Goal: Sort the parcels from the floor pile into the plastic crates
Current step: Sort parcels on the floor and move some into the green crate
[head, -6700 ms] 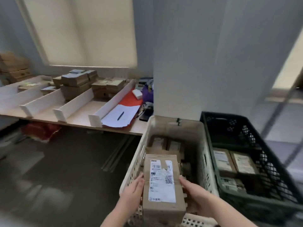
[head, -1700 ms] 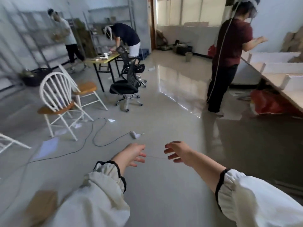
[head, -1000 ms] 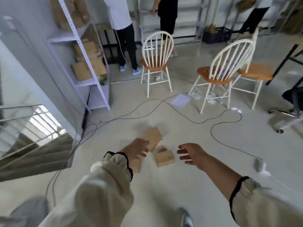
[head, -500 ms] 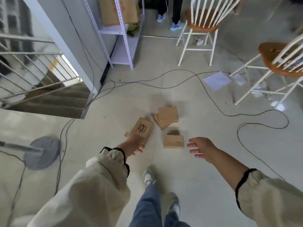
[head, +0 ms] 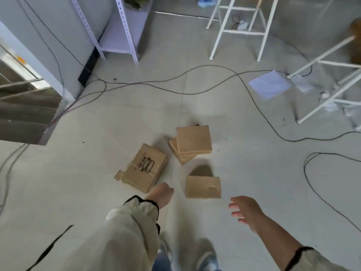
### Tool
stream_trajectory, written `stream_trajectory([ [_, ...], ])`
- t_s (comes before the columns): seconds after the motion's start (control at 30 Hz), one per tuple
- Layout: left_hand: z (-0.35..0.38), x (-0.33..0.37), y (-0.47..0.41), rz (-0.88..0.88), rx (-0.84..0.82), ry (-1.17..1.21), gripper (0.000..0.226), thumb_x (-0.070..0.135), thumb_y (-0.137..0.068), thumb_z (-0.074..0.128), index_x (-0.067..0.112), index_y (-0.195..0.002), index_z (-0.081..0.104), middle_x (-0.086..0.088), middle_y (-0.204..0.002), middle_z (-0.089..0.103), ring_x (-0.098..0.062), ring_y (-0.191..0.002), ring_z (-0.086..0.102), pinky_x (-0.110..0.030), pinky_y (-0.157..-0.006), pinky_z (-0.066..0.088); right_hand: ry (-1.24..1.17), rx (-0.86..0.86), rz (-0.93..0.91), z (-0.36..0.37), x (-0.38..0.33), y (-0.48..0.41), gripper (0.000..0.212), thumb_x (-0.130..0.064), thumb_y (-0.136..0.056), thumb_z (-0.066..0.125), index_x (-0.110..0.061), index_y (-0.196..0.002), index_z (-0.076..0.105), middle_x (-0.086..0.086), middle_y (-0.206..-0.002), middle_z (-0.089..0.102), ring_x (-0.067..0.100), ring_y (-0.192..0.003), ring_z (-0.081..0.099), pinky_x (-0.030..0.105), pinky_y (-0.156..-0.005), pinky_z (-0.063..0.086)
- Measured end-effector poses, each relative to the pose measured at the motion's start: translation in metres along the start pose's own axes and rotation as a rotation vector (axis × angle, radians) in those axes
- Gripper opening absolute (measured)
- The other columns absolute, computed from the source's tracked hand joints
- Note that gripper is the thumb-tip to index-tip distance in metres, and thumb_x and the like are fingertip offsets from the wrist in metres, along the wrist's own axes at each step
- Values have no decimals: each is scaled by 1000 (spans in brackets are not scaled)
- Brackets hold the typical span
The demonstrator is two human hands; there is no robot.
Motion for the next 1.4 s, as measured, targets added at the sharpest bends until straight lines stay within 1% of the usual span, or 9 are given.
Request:
stream_trajectory([
  [0.4,120,5,-294,101,-78,-140,43,28,-103,34,0,-131,50,-18,-131,56,-34,-119,56,-40,-98,45,50,96,-74,43,41,-339,19,-21,-94,49,-5,-90,57,9,-76,55,22,-56,46,25,-55,32],
  [0.53,127,1,-318,27,-144,-31,54,53,-94,41,13,-129,51,-6,-111,64,-24,-86,66,-31,-70,50,50,-19,-68,61,22,-354,40,-49,-95,41,-12,-86,56,10,-88,58,29,-75,56,29,-62,45],
  [0.63,128,1,-313,47,-36,-134,50,46,-97,40,6,-126,51,-10,-117,61,-19,-72,59,-26,-49,43,128,-29,-50,85,23,-346,41,-50,-94,39,-14,-88,57,12,-95,57,31,-86,56,30,-61,47],
  [0.87,106,4,-315,157,137,-164,44,44,-96,46,11,-122,57,-8,-106,64,-23,-87,63,-31,-75,55,63,-58,-32,97,18,-342,27,-32,-92,48,-7,-87,56,14,-91,57,35,-85,60,36,-67,53],
  [1.0,78,22,-297,382,363,-39,17,34,-91,57,18,-98,61,-4,-95,64,-21,-86,63,-37,-81,56,-15,159,-321,80,-10,-346,22,-29,-88,50,-8,-86,55,11,-86,57,28,-77,57,42,-74,53],
  [1.07,70,19,-284,457,435,23,9,26,-89,60,21,-96,57,-4,-92,63,-22,-85,62,-37,-78,56,-2,275,-508,71,-18,-342,26,-27,-89,51,-8,-106,54,7,-90,57,25,-82,55,44,-78,51],
  [1.17,78,5,-283,427,366,28,30,17,-87,63,23,-112,48,-2,-95,58,-15,-81,58,-27,-66,52,122,185,-602,84,-12,-342,39,-20,-90,50,-12,-129,46,3,-95,56,22,-89,56,39,-77,50],
  [1.27,86,-8,-296,315,237,72,45,16,-88,64,18,-128,42,0,-93,54,-12,-77,56,-19,-58,45,226,163,-655,96,-10,-344,31,-20,-89,49,-10,-118,54,7,-98,58,20,-82,57,32,-66,45],
  [1.4,85,-4,-299,295,197,88,37,16,-90,61,17,-123,45,2,-88,52,-11,-72,56,-17,-53,43,198,118,-649,96,-11,-344,21,-20,-88,50,-13,-109,52,1,-89,57,19,-80,55,34,-68,45],
])
Point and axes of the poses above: each hand's wrist, its own y-axis away from the middle knuckle, its own z-axis out of the palm, x = y × z, the point moved 8 cm from there along -y, towards the middle knuckle
